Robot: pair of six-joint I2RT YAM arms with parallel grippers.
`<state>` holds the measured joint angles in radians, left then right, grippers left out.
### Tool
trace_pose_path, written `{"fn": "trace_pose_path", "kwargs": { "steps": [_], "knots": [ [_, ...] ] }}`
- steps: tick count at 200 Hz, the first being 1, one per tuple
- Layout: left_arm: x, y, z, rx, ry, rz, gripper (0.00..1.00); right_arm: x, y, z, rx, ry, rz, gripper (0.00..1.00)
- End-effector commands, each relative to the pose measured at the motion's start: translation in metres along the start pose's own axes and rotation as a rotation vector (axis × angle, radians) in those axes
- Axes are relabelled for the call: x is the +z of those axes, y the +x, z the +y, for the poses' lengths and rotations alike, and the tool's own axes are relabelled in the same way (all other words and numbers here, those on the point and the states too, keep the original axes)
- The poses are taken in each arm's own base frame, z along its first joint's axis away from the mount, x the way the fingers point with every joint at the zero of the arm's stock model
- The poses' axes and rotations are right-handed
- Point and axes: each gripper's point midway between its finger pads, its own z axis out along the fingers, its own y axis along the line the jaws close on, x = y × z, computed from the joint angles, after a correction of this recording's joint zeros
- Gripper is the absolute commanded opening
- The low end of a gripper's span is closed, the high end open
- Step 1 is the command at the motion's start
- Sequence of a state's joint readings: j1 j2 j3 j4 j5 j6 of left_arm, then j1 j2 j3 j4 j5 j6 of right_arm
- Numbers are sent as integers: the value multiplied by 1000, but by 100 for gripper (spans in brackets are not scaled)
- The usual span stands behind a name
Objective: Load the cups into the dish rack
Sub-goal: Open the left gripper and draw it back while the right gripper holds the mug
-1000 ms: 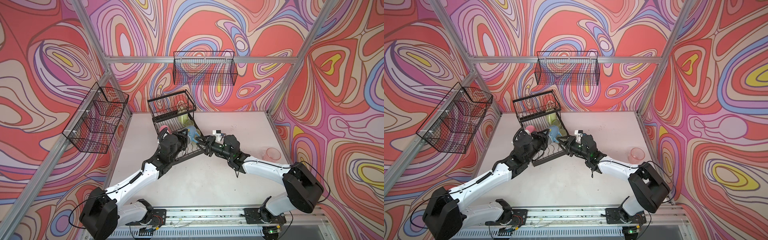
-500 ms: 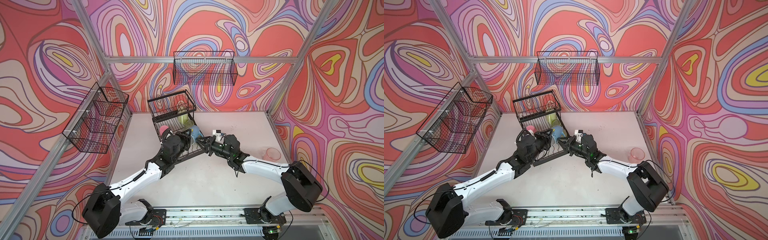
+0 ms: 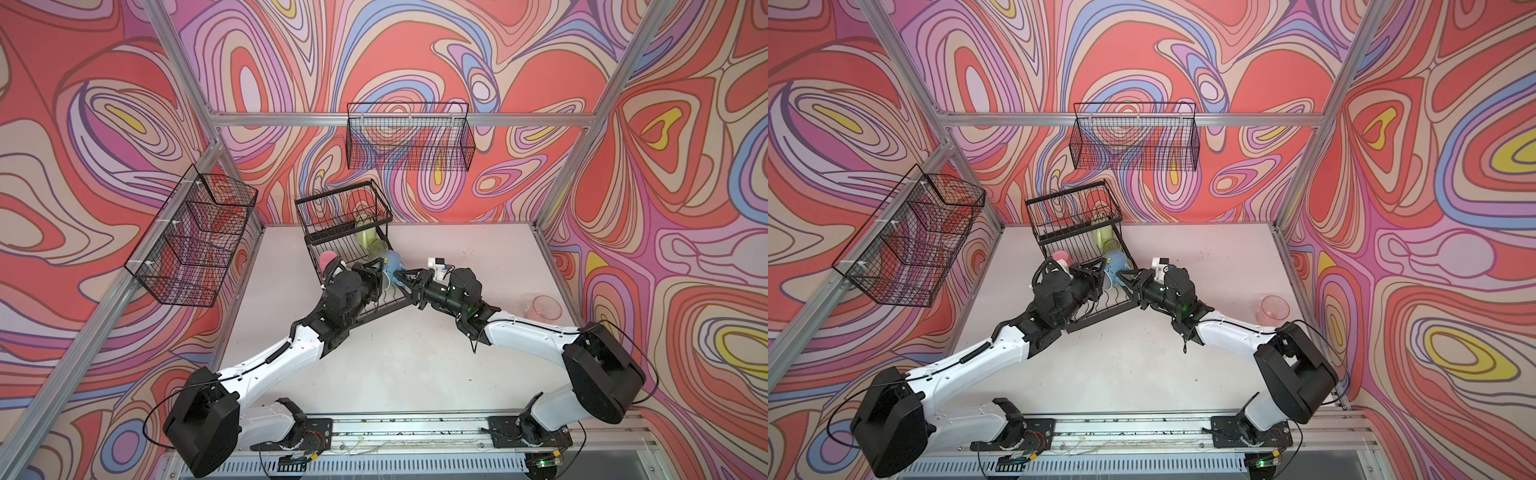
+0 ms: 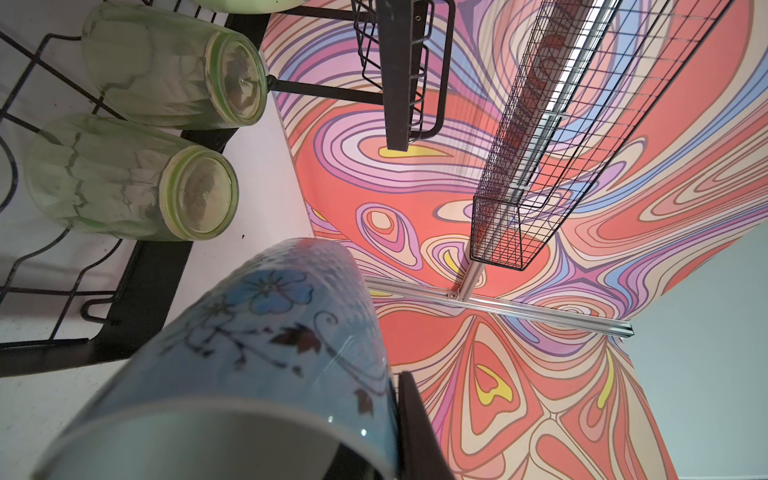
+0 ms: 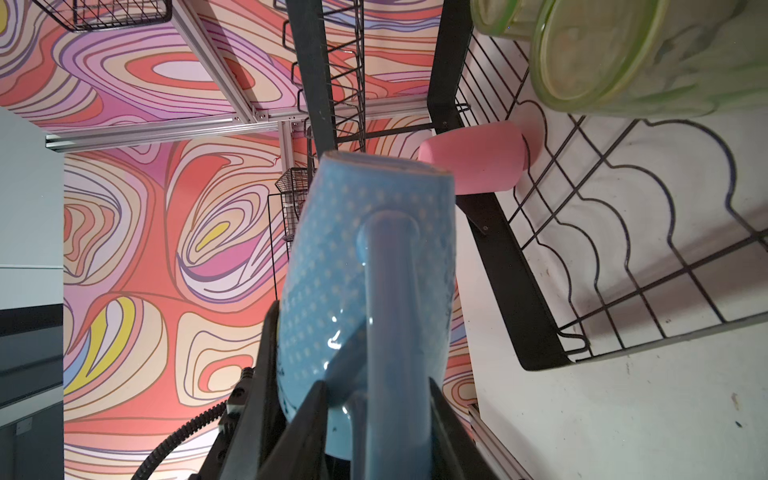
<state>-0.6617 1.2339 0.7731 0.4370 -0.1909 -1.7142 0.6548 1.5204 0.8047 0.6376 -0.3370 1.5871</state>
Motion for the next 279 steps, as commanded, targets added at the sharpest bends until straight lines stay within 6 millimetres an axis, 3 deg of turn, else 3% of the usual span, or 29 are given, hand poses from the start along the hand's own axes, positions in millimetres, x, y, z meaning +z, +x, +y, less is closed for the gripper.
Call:
{"fn": "trace_pose_path", "kwargs": {
  "steps": [1,48,115,147,221,250,279],
  "knots": [
    [-10,7,-37,-46,122,31,0,-5,-4,5,-9,-19,-19,38],
    [-11,9,-37,-59,121,34,0,-6,-6,7,-10,-30,-23,32],
    [-5,18,-31,-65,107,58,0,-9,-7,12,-14,-56,-36,0],
    [-2,21,-27,-64,100,72,1,-11,-8,17,-44,-71,-50,0],
    [0,25,-14,-47,71,99,49,-23,-21,48,-228,-99,-161,0],
    [-2,26,-11,-25,49,107,60,-29,-26,62,-342,-92,-214,0],
    [-7,29,-6,41,-7,126,65,-38,-31,65,-447,-57,-260,0]
  ]
}}
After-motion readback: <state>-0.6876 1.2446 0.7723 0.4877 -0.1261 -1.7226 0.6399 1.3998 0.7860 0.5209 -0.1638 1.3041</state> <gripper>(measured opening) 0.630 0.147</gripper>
